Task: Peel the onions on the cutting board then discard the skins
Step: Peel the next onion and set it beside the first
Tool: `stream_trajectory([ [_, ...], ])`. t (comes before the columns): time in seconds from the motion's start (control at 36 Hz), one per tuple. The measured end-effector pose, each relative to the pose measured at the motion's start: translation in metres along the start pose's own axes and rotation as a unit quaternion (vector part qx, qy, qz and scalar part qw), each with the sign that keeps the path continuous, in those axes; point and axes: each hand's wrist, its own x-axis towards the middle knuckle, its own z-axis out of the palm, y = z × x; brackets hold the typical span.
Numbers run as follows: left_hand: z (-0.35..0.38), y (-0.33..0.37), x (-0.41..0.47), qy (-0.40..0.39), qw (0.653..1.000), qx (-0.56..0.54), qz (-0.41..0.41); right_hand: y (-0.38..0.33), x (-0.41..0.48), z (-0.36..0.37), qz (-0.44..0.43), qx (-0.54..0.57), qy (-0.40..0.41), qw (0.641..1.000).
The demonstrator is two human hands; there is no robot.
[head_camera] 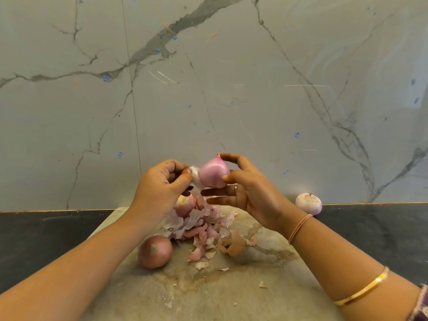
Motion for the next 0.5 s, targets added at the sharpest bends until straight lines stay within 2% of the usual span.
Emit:
stream_trajectory([
  [0.14,0.002,0.000,-0.005,-0.048,0.994,0.076,0.067,0.005,0.002,0.001,0.008,-0.091,0.020,0.996],
  [0.22,0.004,0.001,-0.006,-0.057,0.994,0.064,0.062,0.005,0.003,0.001,-0.002,-0.116,0.055,0.992],
  [0.36,0.002,0.000,-0.001,-0.026,0.999,0.004,-0.022,-0.001,0.000,0.000,0.012,0.000,0.076,0.997],
  [0.5,-0.005,-0.008,0.005,0.004,0.996,0.086,-0.014,-0.003,-0.002,-0.002,0.031,0.061,0.056,0.996],
])
